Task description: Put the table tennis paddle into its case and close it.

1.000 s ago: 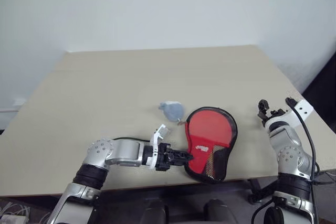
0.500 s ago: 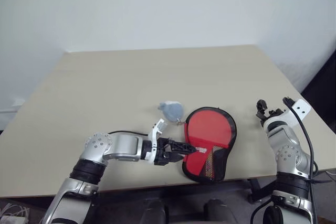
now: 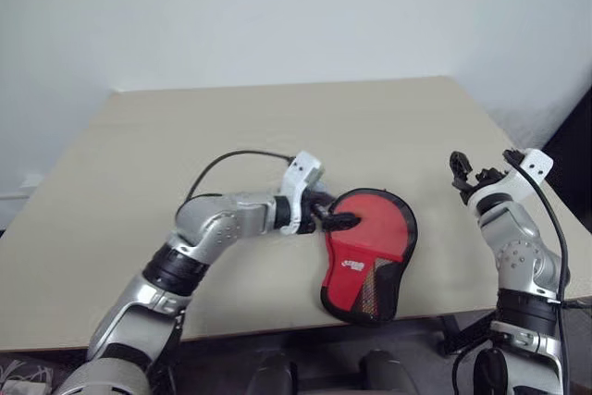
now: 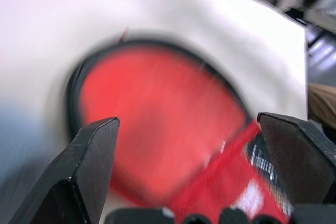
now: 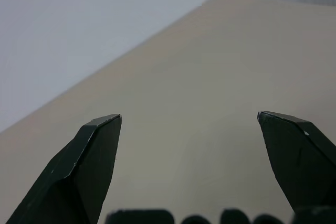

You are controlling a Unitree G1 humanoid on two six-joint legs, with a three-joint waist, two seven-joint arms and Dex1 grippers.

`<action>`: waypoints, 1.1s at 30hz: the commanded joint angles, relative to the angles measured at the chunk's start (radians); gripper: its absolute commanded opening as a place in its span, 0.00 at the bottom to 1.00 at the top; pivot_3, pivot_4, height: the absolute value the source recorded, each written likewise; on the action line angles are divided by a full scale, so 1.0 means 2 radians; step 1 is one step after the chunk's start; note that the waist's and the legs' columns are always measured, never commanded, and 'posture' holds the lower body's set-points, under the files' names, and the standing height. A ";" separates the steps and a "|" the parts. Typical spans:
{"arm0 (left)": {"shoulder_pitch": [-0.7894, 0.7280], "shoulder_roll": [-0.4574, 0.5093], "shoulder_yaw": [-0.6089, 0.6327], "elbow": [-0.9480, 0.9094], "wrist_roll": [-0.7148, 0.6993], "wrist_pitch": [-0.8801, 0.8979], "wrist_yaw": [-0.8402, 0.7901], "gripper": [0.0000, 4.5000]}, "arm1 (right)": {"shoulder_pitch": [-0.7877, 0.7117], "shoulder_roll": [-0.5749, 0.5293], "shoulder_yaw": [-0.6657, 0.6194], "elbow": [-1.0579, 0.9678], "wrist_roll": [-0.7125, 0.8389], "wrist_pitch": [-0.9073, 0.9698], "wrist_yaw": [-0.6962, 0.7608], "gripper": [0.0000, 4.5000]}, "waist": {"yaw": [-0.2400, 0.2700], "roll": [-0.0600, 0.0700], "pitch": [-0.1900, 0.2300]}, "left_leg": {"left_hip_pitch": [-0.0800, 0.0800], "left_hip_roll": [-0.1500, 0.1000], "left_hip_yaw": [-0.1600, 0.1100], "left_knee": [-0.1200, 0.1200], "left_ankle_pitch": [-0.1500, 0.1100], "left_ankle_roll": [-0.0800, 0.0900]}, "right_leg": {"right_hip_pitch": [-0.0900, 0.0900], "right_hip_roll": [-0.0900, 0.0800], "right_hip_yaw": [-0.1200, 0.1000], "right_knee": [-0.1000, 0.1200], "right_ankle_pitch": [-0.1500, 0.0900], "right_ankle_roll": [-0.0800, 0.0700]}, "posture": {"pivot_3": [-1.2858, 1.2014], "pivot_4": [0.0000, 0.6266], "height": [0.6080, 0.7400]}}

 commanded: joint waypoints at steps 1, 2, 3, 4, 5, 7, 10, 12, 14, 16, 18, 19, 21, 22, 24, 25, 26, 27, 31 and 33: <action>-0.020 -0.034 -0.044 0.035 0.103 -0.062 -0.022 1.00 | -0.030 -0.012 0.000 0.013 -0.004 -0.009 0.014 1.00 | 0.000 0.000 0.000 | 0.000 0.000 0.000 0.000 0.000 0.000 | 0.000 0.000 0.000 0.000 0.000 0.000 | 0.52 0.00 1.00; -0.021 -0.043 -0.067 0.044 0.134 -0.079 -0.035 1.00 | -0.038 -0.015 0.000 0.018 0.002 -0.005 0.023 1.00 | 0.000 0.000 0.000 | 0.000 0.000 0.000 0.000 0.000 0.000 | 0.000 0.000 0.000 0.000 0.000 0.000 | 0.52 0.00 1.00; -0.019 -0.050 -0.091 0.051 0.166 -0.102 -0.048 1.00 | -0.045 -0.020 0.006 0.022 0.002 -0.002 0.036 1.00 | 0.000 0.000 0.000 | 0.000 0.000 0.000 0.000 0.000 0.001 | 0.000 0.000 0.000 0.000 0.000 0.000 | 0.52 0.00 1.00; -0.015 -0.054 -0.106 0.056 0.190 -0.119 -0.058 1.00 | -0.049 -0.024 0.012 0.023 0.003 0.001 0.049 1.00 | 0.000 0.000 0.000 | 0.000 0.000 0.000 0.000 0.000 0.001 | 0.000 0.000 0.000 0.000 0.000 0.000 | 0.52 0.00 1.00; -0.011 -0.057 -0.118 0.061 0.212 -0.138 -0.070 1.00 | -0.055 -0.027 0.016 0.025 0.009 0.007 0.062 1.00 | -0.001 0.000 0.000 | 0.000 0.000 0.000 0.000 0.000 0.001 | 0.000 0.000 0.000 0.000 0.000 0.000 | 0.52 0.00 1.00; -0.001 -0.067 -0.123 0.075 0.235 -0.158 -0.086 1.00 | -0.068 -0.029 0.017 0.033 0.018 0.017 0.081 1.00 | -0.001 0.001 0.000 | 0.000 0.000 0.000 0.000 0.000 0.001 | 0.000 0.000 0.001 0.000 0.000 0.000 | 0.52 0.00 1.00; 0.014 -0.083 -0.121 0.111 0.278 -0.187 -0.081 1.00 | -0.086 -0.038 0.031 0.064 0.012 0.022 0.118 1.00 | 0.000 0.000 0.000 | 0.000 0.000 0.000 0.000 0.001 0.001 | 0.000 0.000 0.001 0.001 0.000 0.000 | 0.52 0.00 1.00; 0.026 -0.083 -0.120 0.115 0.290 -0.185 -0.089 1.00 | -0.096 -0.044 0.047 0.088 0.003 0.021 0.146 1.00 | 0.000 0.000 0.000 | 0.000 0.000 0.000 0.001 0.001 0.001 | 0.000 0.000 0.001 0.001 0.000 0.000 | 0.52 0.00 1.00; 0.034 -0.081 -0.119 0.110 0.301 -0.174 -0.094 1.00 | -0.109 -0.047 0.057 0.109 0.001 0.028 0.168 1.00 | -0.001 0.000 0.000 | 0.000 0.000 0.000 0.001 0.001 0.001 | 0.001 0.000 0.001 0.001 0.000 0.000 | 0.52 0.00 1.00; 0.042 -0.079 -0.115 0.104 0.303 -0.152 -0.101 1.00 | -0.125 -0.052 0.079 0.124 0.008 0.047 0.215 1.00 | -0.002 0.000 0.000 | 0.001 0.000 0.000 0.001 0.001 0.002 | 0.001 0.000 0.001 0.001 0.000 0.000 | 0.52 0.00 1.00; 0.050 -0.077 -0.112 0.099 0.305 -0.138 -0.113 1.00 | -0.147 -0.058 0.116 0.147 -0.014 0.045 0.256 1.00 | -0.004 0.000 0.000 | 0.001 0.000 0.000 0.001 0.001 0.002 | 0.001 0.000 0.001 0.001 0.000 0.000 | 0.52 0.00 1.00; 0.054 -0.078 -0.109 0.096 0.303 -0.131 -0.117 1.00 | -0.159 -0.059 0.133 0.162 -0.028 0.038 0.272 1.00 | -0.006 0.001 0.000 | 0.001 0.000 0.000 0.001 0.001 0.002 | 0.001 0.001 0.001 0.002 0.000 0.000 | 0.52 0.00 1.00; 0.060 -0.085 -0.100 0.094 0.299 -0.114 -0.122 1.00 | -0.193 -0.057 0.166 0.212 -0.058 0.028 0.298 1.00 | -0.011 0.001 0.000 | 0.001 0.000 -0.001 0.001 0.001 0.002 | 0.001 0.001 0.001 0.002 0.000 0.000 | 0.52 0.00 1.00; 0.063 -0.088 -0.096 0.093 0.296 -0.103 -0.125 1.00 | -0.211 -0.054 0.182 0.240 -0.076 0.017 0.311 1.00 | -0.012 0.001 0.000 | 0.001 0.000 -0.001 0.001 0.001 0.002 | 0.001 0.001 0.000 0.002 0.000 0.000 | 0.52 0.00 1.00; 0.069 -0.094 -0.091 0.091 0.292 -0.080 -0.132 1.00 | -0.243 -0.048 0.206 0.291 -0.099 -0.005 0.344 1.00 | -0.014 0.001 0.000 | 0.001 0.000 -0.001 0.001 0.001 0.002 | 0.002 0.001 0.000 0.002 0.000 0.000 | 0.52 0.00 1.00; 0.071 -0.096 -0.089 0.090 0.293 -0.073 -0.135 1.00 | -0.252 -0.046 0.210 0.307 -0.106 -0.014 0.355 1.00 | -0.015 0.000 0.000 | 0.001 0.000 -0.002 0.001 0.001 0.002 | 0.002 0.001 0.000 0.002 0.000 0.001 | 0.52 0.00 1.00; 0.072 -0.098 -0.087 0.088 0.295 -0.069 -0.136 1.00 | -0.258 -0.044 0.210 0.319 -0.110 -0.020 0.362 1.00 | -0.014 0.000 0.000 | 0.002 0.000 -0.002 0.001 0.001 0.002 | 0.002 0.001 0.000 0.002 0.000 0.001 | 0.52 0.00 1.00; 0.073 -0.099 -0.085 0.087 0.297 -0.067 -0.138 1.00 | -0.262 -0.044 0.210 0.328 -0.114 -0.025 0.367 1.00 | -0.013 0.000 0.000 | 0.002 0.000 -0.002 0.001 0.001 0.002 | 0.003 0.001 0.000 0.002 0.000 0.001 | 0.52 0.00 1.00; 0.082 -0.107 -0.093 0.082 0.308 -0.070 -0.142 1.00 | -0.335 -0.003 0.261 0.443 -0.167 -0.058 0.441 1.00 | -0.017 0.000 0.000 | 0.002 0.000 -0.002 0.002 0.001 0.002 | 0.004 0.001 0.000 0.002 0.000 0.001 | 0.52 0.00 1.00; 0.086 -0.111 -0.094 0.081 0.313 -0.070 -0.142 1.00 | -0.362 0.018 0.267 0.498 -0.190 -0.082 0.438 1.00 | -0.018 0.000 0.000 | 0.003 0.000 -0.002 0.001 0.001 0.002 | 0.004 0.001 0.000 0.002 0.000 0.001 | 0.52 0.00 1.00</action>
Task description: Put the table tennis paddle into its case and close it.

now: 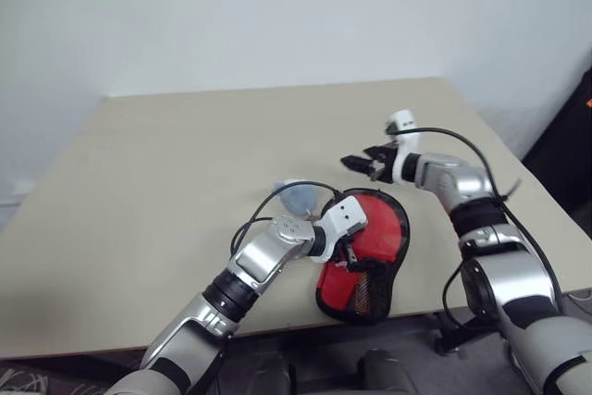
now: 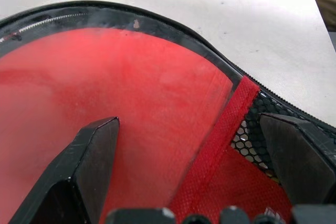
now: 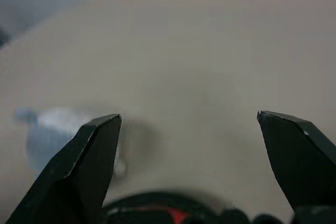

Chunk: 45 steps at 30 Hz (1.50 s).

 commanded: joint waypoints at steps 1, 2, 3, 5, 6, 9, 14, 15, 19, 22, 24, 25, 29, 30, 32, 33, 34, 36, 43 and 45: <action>0.023 -0.007 -0.027 0.019 0.013 0.026 -0.012 1.00 | -0.058 0.033 0.010 0.066 -0.034 -0.046 0.013 1.00 | 0.000 0.000 0.000 | 0.000 0.000 0.000 0.000 0.000 0.000 | 0.000 0.000 0.000 0.000 0.000 0.000 | 0.52 0.00 1.00; 0.025 -0.009 -0.026 0.017 0.015 0.030 -0.013 1.00 | -0.064 0.042 0.012 0.082 -0.041 -0.053 0.021 1.00 | 0.002 0.000 0.000 | 0.001 0.000 -0.001 0.000 0.000 0.000 | 0.000 0.000 0.000 0.001 0.000 0.000 | 0.52 0.00 1.00; 0.027 -0.010 -0.025 0.016 0.016 0.033 -0.015 1.00 | -0.070 0.053 0.012 0.096 -0.046 -0.053 0.027 1.00 | 0.004 0.000 0.000 | 0.000 0.000 -0.001 -0.001 0.000 0.000 | 0.000 0.001 0.000 0.001 0.000 0.000 | 0.52 0.00 1.00; 0.029 -0.012 -0.023 0.015 0.019 0.036 -0.016 1.00 | -0.080 0.074 0.009 0.118 -0.053 -0.055 0.032 1.00 | 0.004 -0.001 -0.001 | 0.000 0.000 -0.002 0.000 0.000 0.000 | 0.001 0.001 -0.001 0.001 0.000 0.001 | 0.52 0.00 1.00; 0.030 -0.012 -0.022 0.014 0.020 0.036 -0.016 1.00 | -0.083 0.079 0.007 0.126 -0.056 -0.056 0.032 1.00 | 0.004 -0.001 -0.001 | 0.000 0.000 -0.002 0.000 0.000 0.000 | 0.001 0.001 -0.001 0.001 0.000 0.001 | 0.52 0.00 1.00; 0.031 -0.014 -0.020 0.014 0.023 0.040 -0.015 1.00 | -0.092 0.095 0.001 0.142 -0.061 -0.050 0.039 1.00 | 0.004 -0.001 -0.001 | 0.000 0.000 -0.002 0.000 0.000 0.000 | 0.001 0.001 -0.001 0.001 0.000 0.001 | 0.52 0.00 1.00; 0.031 -0.013 -0.014 0.014 0.026 0.045 -0.012 1.00 | -0.101 0.111 -0.001 0.159 -0.076 -0.037 0.037 1.00 | 0.004 -0.001 -0.001 | 0.000 0.000 -0.002 0.000 0.000 0.000 | 0.001 0.001 -0.001 0.002 0.000 0.001 | 0.52 0.00 1.00; 0.031 -0.013 -0.013 0.014 0.026 0.045 -0.011 1.00 | -0.103 0.113 -0.003 0.161 -0.079 -0.035 0.035 1.00 | 0.004 -0.001 -0.001 | 0.000 0.000 -0.002 0.000 0.000 0.000 | 0.001 0.001 -0.001 0.002 0.000 0.001 | 0.52 0.00 1.00; 0.032 -0.013 -0.012 0.012 0.026 0.048 -0.011 1.00 | -0.107 0.116 -0.003 0.166 -0.089 -0.015 0.040 1.00 | 0.004 -0.001 -0.001 | 0.001 0.000 -0.002 0.000 0.000 0.000 | 0.001 0.001 -0.001 0.002 0.000 0.001 | 0.52 0.00 1.00; 0.030 -0.014 -0.011 0.016 0.027 0.047 -0.010 1.00 | -0.108 0.118 0.002 0.168 -0.098 0.000 0.058 0.86 | 0.003 -0.001 -0.001 | 0.001 0.000 -0.002 0.000 0.000 0.000 | 0.001 0.001 -0.001 0.003 0.000 0.001 | 0.52 0.00 1.00; 0.029 -0.014 -0.010 0.017 0.028 0.047 -0.010 1.00 | -0.106 0.119 0.004 0.167 -0.104 0.002 0.066 0.72 | 0.003 -0.001 -0.001 | 0.001 0.000 -0.002 0.000 0.000 0.000 | 0.001 0.001 -0.001 0.004 0.000 0.001 | 0.52 0.00 1.00; 0.028 -0.014 -0.010 0.018 0.028 0.046 -0.010 1.00 | -0.105 0.120 0.003 0.166 -0.105 0.001 0.065 0.63 | 0.004 -0.001 -0.001 | 0.001 0.000 -0.002 0.001 0.000 0.000 | 0.001 0.001 -0.001 0.005 -0.001 0.001 | 0.52 0.00 1.00; 0.027 -0.013 -0.008 0.020 0.029 0.049 -0.011 1.00 | -0.105 0.122 -0.013 0.167 -0.104 -0.006 0.037 0.31 | 0.003 -0.001 -0.001 | 0.003 0.000 -0.002 0.001 0.000 -0.001 | 0.001 0.001 0.000 0.006 -0.002 0.001 | 0.52 0.00 1.00; 0.026 -0.013 -0.008 0.021 0.029 0.051 -0.011 1.00 | -0.105 0.122 -0.019 0.167 -0.102 -0.009 0.031 0.23 | 0.003 -0.001 -0.001 | 0.003 0.000 -0.002 0.001 0.000 -0.001 | 0.001 0.001 0.000 0.006 -0.002 0.001 | 0.52 0.00 1.00; 0.024 -0.012 -0.009 0.022 0.030 0.054 -0.013 1.00 | -0.107 0.122 -0.039 0.166 -0.091 -0.016 0.005 0.09 | 0.003 -0.001 -0.001 | 0.003 0.000 -0.002 0.001 0.000 -0.001 | 0.001 0.001 0.000 0.006 -0.002 0.001 | 0.52 0.00 1.00; 0.023 -0.012 -0.010 0.022 0.031 0.055 -0.013 1.00 | -0.110 0.121 -0.053 0.165 -0.083 -0.022 -0.008 0.03 | 0.003 -0.001 -0.001 | 0.003 0.000 -0.002 0.001 0.000 -0.001 | 0.001 0.001 0.000 0.006 -0.002 0.001 | 0.52 0.00 1.00; 0.023 -0.012 -0.011 0.023 0.032 0.056 -0.014 1.00 | -0.112 0.120 -0.067 0.164 -0.075 -0.026 -0.021 0.00 | 0.003 -0.001 -0.001 | 0.003 0.000 -0.002 0.001 0.000 -0.001 | 0.001 0.001 0.000 0.006 -0.002 0.001 | 0.52 0.00 1.00; 0.021 -0.012 -0.011 0.027 0.033 0.060 -0.015 1.00 | -0.119 0.118 -0.106 0.164 -0.054 -0.035 -0.069 0.00 | 0.003 -0.001 -0.001 | 0.003 0.000 -0.002 0.001 0.000 -0.001 | 0.001 0.001 0.000 0.006 -0.002 0.001 | 0.52 0.00 1.00; 0.018 -0.011 -0.007 0.030 0.032 0.065 -0.017 1.00 | -0.119 0.106 -0.183 0.159 -0.020 -0.063 -0.192 0.00 | 0.003 -0.002 -0.001 | 0.004 0.000 -0.002 0.000 0.000 0.000 | 0.002 0.001 0.000 0.006 -0.002 0.001 | 0.52 0.00 1.00; 0.017 -0.011 -0.005 0.031 0.031 0.067 -0.017 1.00 | -0.115 0.099 -0.196 0.157 -0.014 -0.068 -0.212 0.00 | 0.003 -0.002 -0.001 | 0.003 0.000 -0.002 0.000 0.000 0.000 | 0.002 0.001 0.000 0.006 -0.002 0.001 | 0.52 0.00 1.00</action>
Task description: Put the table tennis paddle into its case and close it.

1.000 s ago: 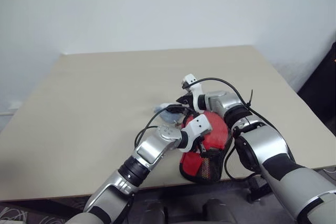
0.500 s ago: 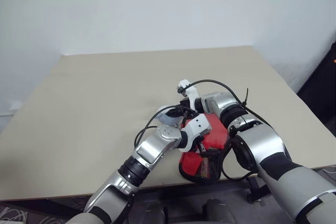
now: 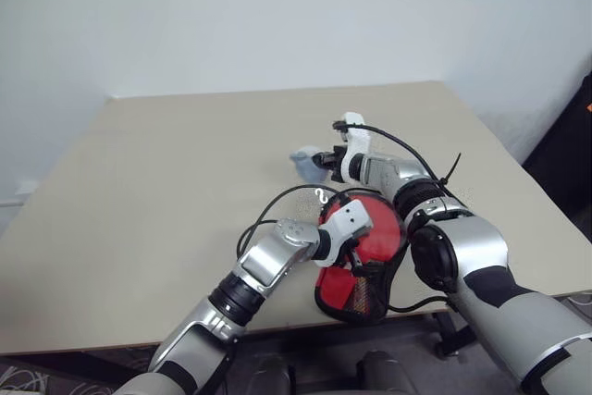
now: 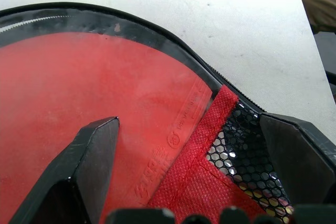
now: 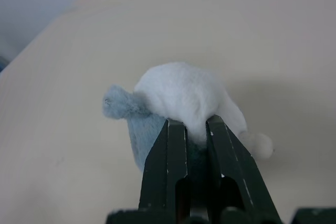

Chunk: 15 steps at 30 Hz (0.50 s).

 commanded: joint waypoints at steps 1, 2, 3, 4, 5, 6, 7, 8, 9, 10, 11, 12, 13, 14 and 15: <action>0.012 0.008 -0.013 0.041 0.013 0.035 -0.003 1.00 | -0.012 -0.021 -0.036 -0.026 0.028 -0.032 -0.037 0.00 | 0.000 0.000 0.000 | 0.000 0.000 0.000 0.000 0.000 0.000 | 0.000 0.000 0.000 0.000 0.000 0.000 | 0.52 0.00 1.00; 0.012 0.008 -0.013 0.042 0.013 0.035 -0.003 1.00 | -0.008 -0.027 -0.042 -0.027 0.030 -0.033 -0.047 0.00 | 0.000 0.000 0.000 | 0.000 0.000 0.000 0.000 0.000 0.000 | 0.000 0.000 0.000 0.000 0.000 0.000 | 0.52 0.00 1.00; 0.012 0.008 -0.012 0.042 0.013 0.036 -0.003 1.00 | -0.005 -0.033 -0.047 -0.027 0.032 -0.034 -0.058 0.00 | 0.000 0.000 0.000 | 0.000 0.000 0.000 0.000 0.000 0.000 | 0.000 0.000 0.000 0.000 0.000 0.000 | 0.52 0.00 1.00; 0.012 0.008 -0.011 0.043 0.014 0.036 -0.003 1.00 | 0.000 -0.039 -0.052 -0.027 0.034 -0.035 -0.067 0.00 | 0.000 0.000 0.000 | 0.000 0.000 0.000 0.000 0.000 0.000 | 0.000 0.000 0.000 0.000 0.000 0.000 | 0.52 0.00 1.00; 0.012 0.008 -0.011 0.043 0.014 0.036 -0.003 1.00 | 0.004 -0.044 -0.056 -0.027 0.035 -0.036 -0.073 0.00 | 0.000 0.000 0.000 | 0.000 0.000 0.000 0.000 0.000 0.000 | 0.000 0.000 0.000 0.000 0.000 0.000 | 0.52 0.00 1.00; 0.012 0.008 -0.010 0.043 0.015 0.036 -0.002 1.00 | 0.010 -0.050 -0.061 -0.028 0.037 -0.037 -0.079 0.00 | 0.000 0.000 0.000 | 0.000 0.000 0.000 0.000 0.000 0.000 | 0.000 0.000 0.000 0.000 0.000 0.000 | 0.52 0.00 1.00; 0.011 0.009 -0.009 0.045 0.017 0.034 -0.001 1.00 | 0.016 -0.055 -0.066 -0.029 0.040 -0.038 -0.084 0.00 | 0.000 0.000 0.000 | 0.000 0.000 0.000 0.000 0.000 0.000 | 0.000 0.000 0.000 0.000 0.000 0.000 | 0.52 0.00 1.00; 0.010 0.009 -0.007 0.048 0.020 0.029 0.003 1.00 | 0.023 -0.062 -0.070 -0.032 0.042 -0.040 -0.087 0.00 | 0.000 0.000 0.000 | 0.000 0.000 0.000 0.000 0.000 0.000 | 0.000 0.000 0.000 0.000 0.000 0.000 | 0.52 0.00 1.00; 0.008 0.012 -0.010 0.054 0.029 0.023 0.009 1.00 | 0.033 -0.070 -0.073 -0.037 0.044 -0.042 -0.087 0.00 | 0.000 0.000 0.000 | 0.000 0.000 0.000 0.000 0.000 0.000 | 0.000 0.000 0.000 0.000 0.000 0.000 | 0.52 0.00 1.00; 0.007 0.017 -0.016 0.061 0.042 0.008 0.014 1.00 | 0.042 -0.077 -0.075 -0.043 0.046 -0.041 -0.086 0.00 | 0.000 0.000 0.000 | 0.000 0.000 0.000 0.000 0.000 0.000 | 0.001 0.000 0.000 0.000 0.000 0.000 | 0.52 0.00 1.00; 0.008 0.021 -0.021 0.066 0.054 -0.006 0.018 1.00 | 0.050 -0.083 -0.078 -0.050 0.049 -0.039 -0.084 0.00 | 0.000 0.000 0.000 | 0.001 0.000 0.000 0.000 0.000 0.000 | 0.001 0.000 0.000 -0.001 0.000 0.000 | 0.52 0.00 1.00; 0.009 0.023 -0.023 0.071 0.060 -0.018 0.020 1.00 | 0.058 -0.087 -0.079 -0.058 0.051 -0.036 -0.083 0.00 | 0.000 0.000 0.000 | 0.001 0.000 0.000 0.000 0.000 0.000 | 0.001 0.000 0.000 -0.001 -0.001 -0.001 | 0.52 0.00 1.00; 0.010 0.022 -0.021 0.074 0.060 -0.025 0.019 1.00 | 0.066 -0.091 -0.080 -0.067 0.053 -0.032 -0.082 0.00 | -0.001 0.000 0.000 | 0.001 0.000 0.000 0.000 0.000 0.000 | 0.002 0.000 0.000 -0.001 -0.001 -0.001 | 0.52 0.00 1.00; 0.012 0.019 -0.016 0.077 0.057 -0.030 0.018 1.00 | 0.075 -0.094 -0.080 -0.079 0.056 -0.025 -0.080 0.00 | -0.001 0.000 0.000 | 0.002 0.000 0.000 0.000 0.000 0.000 | 0.002 0.000 0.000 -0.001 -0.001 -0.001 | 0.52 0.00 1.00; 0.013 0.015 -0.007 0.081 0.051 -0.031 0.017 1.00 | 0.086 -0.097 -0.079 -0.098 0.059 -0.015 -0.075 0.00 | -0.002 0.000 0.000 | 0.002 0.000 0.000 0.000 0.000 0.000 | 0.002 0.000 0.000 -0.001 -0.001 -0.001 | 0.52 0.00 1.00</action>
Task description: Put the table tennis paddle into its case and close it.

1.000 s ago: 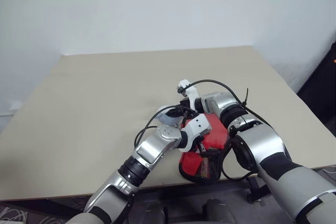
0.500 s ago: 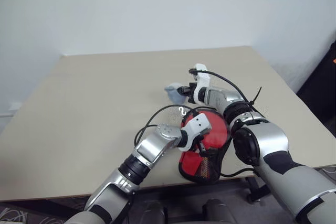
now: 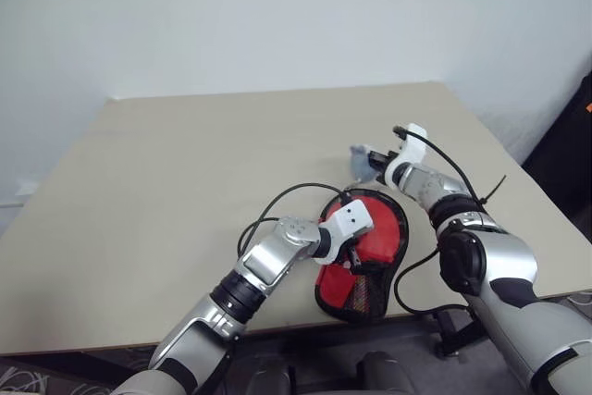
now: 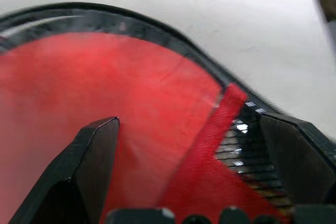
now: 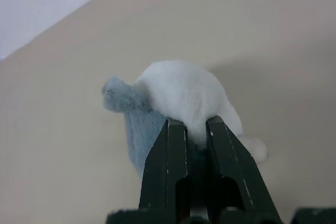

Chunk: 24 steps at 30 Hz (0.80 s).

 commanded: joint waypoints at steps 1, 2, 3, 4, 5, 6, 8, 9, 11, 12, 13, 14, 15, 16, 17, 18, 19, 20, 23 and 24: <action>0.019 0.007 0.006 0.062 0.016 0.013 0.008 1.00 | 0.017 -0.018 -0.002 -0.089 0.018 0.015 0.011 0.00 | -0.001 0.000 0.000 | 0.000 0.000 0.000 0.000 0.000 0.000 | 0.000 0.000 0.000 0.000 0.000 0.000 | 0.52 0.00 1.00; 0.019 0.004 0.010 0.066 0.013 0.014 0.008 1.00 | 0.031 -0.019 0.003 -0.115 0.019 0.024 0.016 0.00 | -0.001 0.000 0.000 | 0.000 0.000 0.000 0.000 0.000 0.000 | 0.000 0.000 0.000 0.000 0.000 0.000 | 0.52 0.00 1.00; 0.018 0.000 0.011 0.070 0.013 0.017 0.007 1.00 | 0.048 -0.021 0.008 -0.145 0.021 0.032 0.023 0.00 | -0.001 0.000 0.000 | 0.000 0.000 0.000 0.000 0.000 0.000 | 0.000 0.000 0.000 0.000 0.000 0.000 | 0.52 0.00 1.00; 0.017 -0.003 0.011 0.073 0.014 0.017 0.007 1.00 | 0.065 -0.024 0.009 -0.174 0.024 0.044 0.027 0.00 | -0.001 0.000 0.000 | 0.000 0.000 0.000 0.000 0.000 0.000 | 0.000 0.000 0.000 0.000 0.000 0.000 | 0.52 0.00 1.00; 0.016 -0.006 0.011 0.075 0.016 0.017 0.006 1.00 | 0.081 -0.027 0.009 -0.199 0.027 0.053 0.028 0.00 | -0.001 0.000 0.000 | 0.000 0.000 0.000 0.000 0.000 0.000 | 0.000 0.000 0.000 0.000 0.000 0.000 | 0.52 0.00 1.00; 0.015 -0.008 0.011 0.077 0.018 0.015 0.005 1.00 | 0.098 -0.031 0.007 -0.223 0.031 0.063 0.025 0.00 | 0.000 0.000 0.000 | 0.000 0.000 0.000 0.000 0.000 0.000 | 0.000 0.000 0.000 0.000 0.000 0.000 | 0.52 0.00 1.00; 0.015 -0.010 0.010 0.079 0.020 0.013 0.003 1.00 | 0.121 -0.036 0.002 -0.260 0.039 0.081 0.013 0.00 | 0.001 0.000 -0.001 | 0.000 0.000 0.000 0.000 0.000 0.000 | 0.001 0.000 0.000 0.000 0.000 0.000 | 0.52 0.00 1.00; 0.015 -0.010 0.009 0.079 0.021 0.012 0.002 1.00 | 0.133 -0.039 -0.002 -0.279 0.044 0.093 0.007 0.00 | 0.002 0.000 -0.001 | 0.000 0.000 0.000 0.000 0.000 0.000 | 0.000 0.000 0.000 0.000 0.000 0.000 | 0.52 0.00 1.00; 0.016 -0.010 0.007 0.079 0.022 0.011 -0.001 1.00 | 0.158 -0.046 -0.007 -0.325 0.057 0.121 0.000 0.00 | 0.002 0.000 -0.001 | 0.000 0.000 0.000 0.000 0.000 0.000 | 0.000 0.000 0.000 0.000 0.000 0.000 | 0.52 0.00 1.00; 0.016 -0.010 0.006 0.078 0.023 0.011 -0.002 1.00 | 0.176 -0.051 -0.011 -0.358 0.066 0.141 -0.001 0.00 | 0.002 0.000 -0.001 | 0.000 0.000 0.000 0.000 0.000 0.000 | 0.000 0.000 0.000 0.000 0.000 0.000 | 0.52 0.00 1.00; 0.016 -0.010 0.006 0.078 0.023 0.011 -0.003 1.00 | 0.197 -0.057 -0.016 -0.396 0.076 0.162 -0.004 0.00 | 0.002 0.000 -0.001 | 0.000 0.000 0.000 0.000 0.000 0.000 | 0.000 0.000 0.000 0.000 0.000 0.000 | 0.52 0.00 1.00; 0.016 -0.010 0.006 0.078 0.023 0.012 -0.004 1.00 | 0.216 -0.062 -0.023 -0.428 0.085 0.181 -0.008 0.00 | 0.003 0.000 -0.001 | 0.000 0.000 0.000 0.000 0.000 0.000 | 0.000 0.000 0.000 0.000 0.000 0.000 | 0.52 0.00 1.00; 0.016 -0.010 0.006 0.078 0.023 0.012 -0.005 1.00 | 0.228 -0.065 -0.027 -0.451 0.092 0.195 -0.013 0.00 | 0.004 -0.001 -0.001 | 0.000 0.000 0.000 0.000 0.000 0.000 | 0.000 0.000 0.000 0.000 0.000 0.000 | 0.52 0.00 1.00; 0.016 -0.010 0.006 0.079 0.023 0.012 -0.006 1.00 | 0.245 -0.069 -0.035 -0.480 0.102 0.210 -0.018 0.00 | 0.004 -0.001 -0.001 | 0.000 0.000 0.000 0.000 0.000 0.000 | 0.000 0.000 0.000 0.000 0.000 0.000 | 0.52 0.00 1.00; 0.016 -0.010 0.006 0.080 0.023 0.012 -0.006 1.00 | 0.260 -0.072 -0.042 -0.506 0.112 0.225 -0.023 0.00 | 0.004 -0.001 -0.001 | 0.000 0.000 0.000 0.000 0.000 0.000 | 0.000 0.000 0.000 0.000 0.000 0.000 | 0.52 0.00 1.00; 0.016 -0.010 0.005 0.080 0.023 0.012 -0.007 1.00 | 0.275 -0.074 -0.054 -0.530 0.124 0.243 -0.030 0.00 | 0.004 -0.001 -0.001 | 0.000 0.000 0.000 0.000 0.000 0.000 | 0.000 0.000 0.000 0.000 0.000 0.000 | 0.52 0.00 1.00; 0.015 -0.010 0.005 0.081 0.023 0.012 -0.008 1.00 | 0.286 -0.075 -0.064 -0.549 0.136 0.259 -0.037 0.00 | 0.004 -0.001 -0.001 | 0.000 0.000 0.000 0.000 0.000 0.000 | 0.000 0.000 0.000 0.000 -0.001 0.000 | 0.52 0.00 1.00; 0.015 -0.010 0.005 0.081 0.023 0.012 -0.009 1.00 | 0.292 -0.075 -0.070 -0.560 0.143 0.269 -0.042 0.00 | 0.004 -0.001 -0.001 | 0.000 0.000 0.000 0.000 0.000 0.000 | 0.000 0.000 0.000 0.000 -0.001 0.000 | 0.52 0.00 1.00; 0.013 -0.010 0.003 0.084 0.025 0.009 -0.013 1.00 | 0.335 -0.074 -0.091 -0.615 0.172 0.310 -0.056 0.00 | 0.004 -0.001 -0.001 | 0.000 0.000 0.001 0.000 0.000 0.000 | 0.000 0.000 0.000 -0.001 -0.001 0.000 | 0.52 0.00 1.00; 0.012 -0.010 0.002 0.085 0.025 0.008 -0.014 1.00 | 0.352 -0.069 -0.098 -0.634 0.187 0.326 -0.058 0.00 | 0.005 -0.001 -0.001 | 0.000 0.000 0.000 0.000 -0.001 -0.001 | 0.000 0.000 0.000 -0.001 -0.001 0.000 | 0.52 0.00 1.00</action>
